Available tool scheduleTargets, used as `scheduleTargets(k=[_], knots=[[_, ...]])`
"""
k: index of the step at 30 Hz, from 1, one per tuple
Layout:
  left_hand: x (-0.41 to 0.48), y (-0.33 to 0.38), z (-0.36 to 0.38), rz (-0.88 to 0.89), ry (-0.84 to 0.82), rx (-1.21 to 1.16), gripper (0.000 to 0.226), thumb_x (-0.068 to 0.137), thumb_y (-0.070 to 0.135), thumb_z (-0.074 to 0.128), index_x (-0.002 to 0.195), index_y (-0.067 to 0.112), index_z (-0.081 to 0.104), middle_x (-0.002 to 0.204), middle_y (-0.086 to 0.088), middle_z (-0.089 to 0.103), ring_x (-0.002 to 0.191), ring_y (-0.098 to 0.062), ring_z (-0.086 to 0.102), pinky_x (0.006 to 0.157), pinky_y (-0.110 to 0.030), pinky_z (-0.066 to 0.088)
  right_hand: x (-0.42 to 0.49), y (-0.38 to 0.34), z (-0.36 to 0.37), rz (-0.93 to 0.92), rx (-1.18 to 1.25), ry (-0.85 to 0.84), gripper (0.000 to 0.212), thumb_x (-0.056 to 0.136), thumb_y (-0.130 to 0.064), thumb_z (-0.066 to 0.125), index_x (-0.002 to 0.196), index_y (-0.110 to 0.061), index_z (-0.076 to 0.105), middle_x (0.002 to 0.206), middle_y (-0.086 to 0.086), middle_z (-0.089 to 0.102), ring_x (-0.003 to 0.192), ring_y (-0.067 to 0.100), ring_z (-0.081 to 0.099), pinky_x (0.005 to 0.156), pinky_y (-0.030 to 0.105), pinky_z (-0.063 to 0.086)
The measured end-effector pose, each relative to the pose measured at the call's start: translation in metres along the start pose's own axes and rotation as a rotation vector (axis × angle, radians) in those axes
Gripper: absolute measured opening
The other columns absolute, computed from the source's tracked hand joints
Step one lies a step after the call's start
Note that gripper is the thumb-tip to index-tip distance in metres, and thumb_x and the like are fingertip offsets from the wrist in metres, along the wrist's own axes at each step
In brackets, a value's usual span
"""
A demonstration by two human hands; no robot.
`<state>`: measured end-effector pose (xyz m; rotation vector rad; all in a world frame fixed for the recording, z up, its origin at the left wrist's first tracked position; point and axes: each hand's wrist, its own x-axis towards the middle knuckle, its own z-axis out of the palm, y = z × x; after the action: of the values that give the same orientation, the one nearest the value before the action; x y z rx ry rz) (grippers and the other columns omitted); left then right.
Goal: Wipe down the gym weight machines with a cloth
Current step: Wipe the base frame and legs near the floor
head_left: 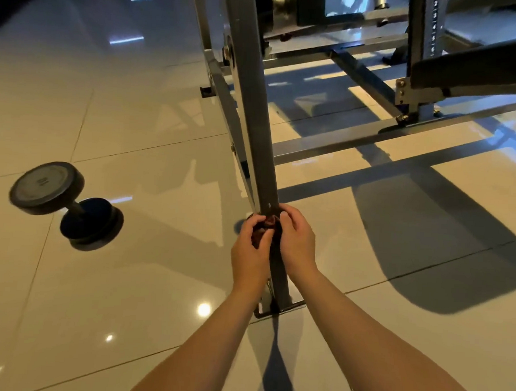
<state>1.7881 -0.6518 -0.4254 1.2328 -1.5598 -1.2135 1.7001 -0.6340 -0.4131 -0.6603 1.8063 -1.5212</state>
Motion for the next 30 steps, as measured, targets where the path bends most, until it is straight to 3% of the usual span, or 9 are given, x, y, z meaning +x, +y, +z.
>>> scheduleTargets(k=[2, 5, 9, 12, 16, 20, 25, 27, 30], knots=[[0.017, 0.017, -0.001, 0.122, 0.079, 0.003, 0.032, 0.099, 0.021, 0.063, 0.107, 0.051, 0.058, 0.133, 0.016, 0.060, 0.113, 0.005, 0.059, 0.099, -0.025, 0.054, 0.005, 0.000, 0.001, -0.014, 0.020, 0.008, 0.025, 0.108, -0.030, 0.043, 0.116, -0.029, 0.067, 0.104, -0.012, 0.070, 0.097, 0.005, 0.066, 0.081, 0.021, 0.058], [0.043, 0.033, 0.004, 0.232, 0.140, 0.035, 0.024, 0.099, 0.024, 0.062, 0.099, 0.048, 0.061, 0.150, 0.012, 0.051, 0.124, -0.001, 0.057, 0.100, -0.018, 0.047, 0.015, 0.002, 0.002, -0.042, 0.019, 0.017, 0.026, 0.108, -0.036, 0.042, 0.108, -0.029, 0.067, 0.097, -0.014, 0.070, 0.092, 0.002, 0.066, 0.078, 0.018, 0.056], [0.035, 0.015, 0.013, 0.269, 0.134, 0.161, 0.017, 0.102, 0.028, 0.057, 0.115, 0.036, 0.064, 0.156, 0.011, 0.042, 0.127, 0.003, 0.050, 0.095, 0.000, 0.036, 0.014, 0.005, -0.001, -0.059, 0.013, -0.013, 0.028, 0.109, -0.036, 0.039, 0.110, -0.030, 0.067, 0.096, -0.015, 0.070, 0.091, -0.001, 0.065, 0.076, 0.018, 0.056], [0.015, -0.006, 0.015, 0.215, 0.078, 0.221, 0.022, 0.104, 0.030, 0.053, 0.123, 0.038, 0.061, 0.159, 0.014, 0.037, 0.129, 0.003, 0.047, 0.098, -0.004, 0.037, 0.008, 0.004, -0.002, -0.070, 0.006, -0.014, 0.028, 0.109, -0.032, 0.040, 0.108, -0.028, 0.067, 0.095, -0.015, 0.070, 0.089, 0.003, 0.066, 0.072, 0.014, 0.054], [-0.004, -0.024, 0.008, 0.183, -0.053, 0.208, 0.029, 0.107, 0.028, 0.045, 0.132, 0.033, 0.059, 0.160, 0.012, 0.034, 0.119, 0.030, 0.035, 0.092, 0.006, 0.032, -0.004, 0.003, 0.002, -0.093, 0.007, -0.009, 0.025, 0.108, -0.026, 0.043, 0.121, -0.032, 0.064, 0.103, -0.023, 0.067, 0.096, -0.010, 0.063, 0.075, 0.006, 0.051], [0.009, -0.006, 0.001, 0.194, -0.030, 0.130, 0.033, 0.109, 0.027, 0.041, 0.135, 0.040, 0.056, 0.157, 0.012, 0.040, 0.132, 0.015, 0.039, 0.112, -0.022, 0.041, -0.009, 0.001, 0.002, -0.114, -0.002, -0.024, 0.025, 0.107, -0.023, 0.046, 0.120, -0.034, 0.065, 0.103, -0.023, 0.067, 0.095, -0.012, 0.062, 0.073, 0.003, 0.049], [0.042, 0.017, -0.003, 0.304, 0.027, 0.110, 0.039, 0.106, 0.020, 0.051, 0.143, 0.032, 0.055, 0.159, 0.007, 0.038, 0.136, 0.005, 0.037, 0.108, -0.013, 0.037, -0.006, 0.007, -0.002, -0.128, -0.042, -0.030, 0.026, 0.108, -0.031, 0.045, 0.124, -0.037, 0.064, 0.102, -0.025, 0.069, 0.099, -0.006, 0.063, 0.085, 0.017, 0.056], [0.038, 0.004, -0.001, 0.313, 0.011, 0.157, 0.040, 0.104, 0.020, 0.053, 0.142, 0.030, 0.056, 0.159, 0.009, 0.035, 0.134, 0.007, 0.037, 0.107, -0.010, 0.036, -0.006, 0.005, -0.005, -0.126, -0.044, -0.047, 0.026, 0.108, -0.030, 0.045, 0.123, -0.042, 0.061, 0.103, -0.029, 0.067, 0.100, -0.009, 0.062, 0.084, 0.015, 0.055], [0.017, -0.033, 0.002, 0.273, -0.033, 0.165, 0.043, 0.101, 0.021, 0.057, 0.141, 0.037, 0.056, 0.156, 0.013, 0.041, 0.133, -0.004, 0.049, 0.108, -0.019, 0.043, -0.010, 0.000, -0.007, -0.142, -0.053, -0.082, 0.028, 0.109, -0.025, 0.043, 0.125, -0.043, 0.057, 0.105, -0.032, 0.063, 0.099, -0.014, 0.061, 0.078, 0.009, 0.052]])
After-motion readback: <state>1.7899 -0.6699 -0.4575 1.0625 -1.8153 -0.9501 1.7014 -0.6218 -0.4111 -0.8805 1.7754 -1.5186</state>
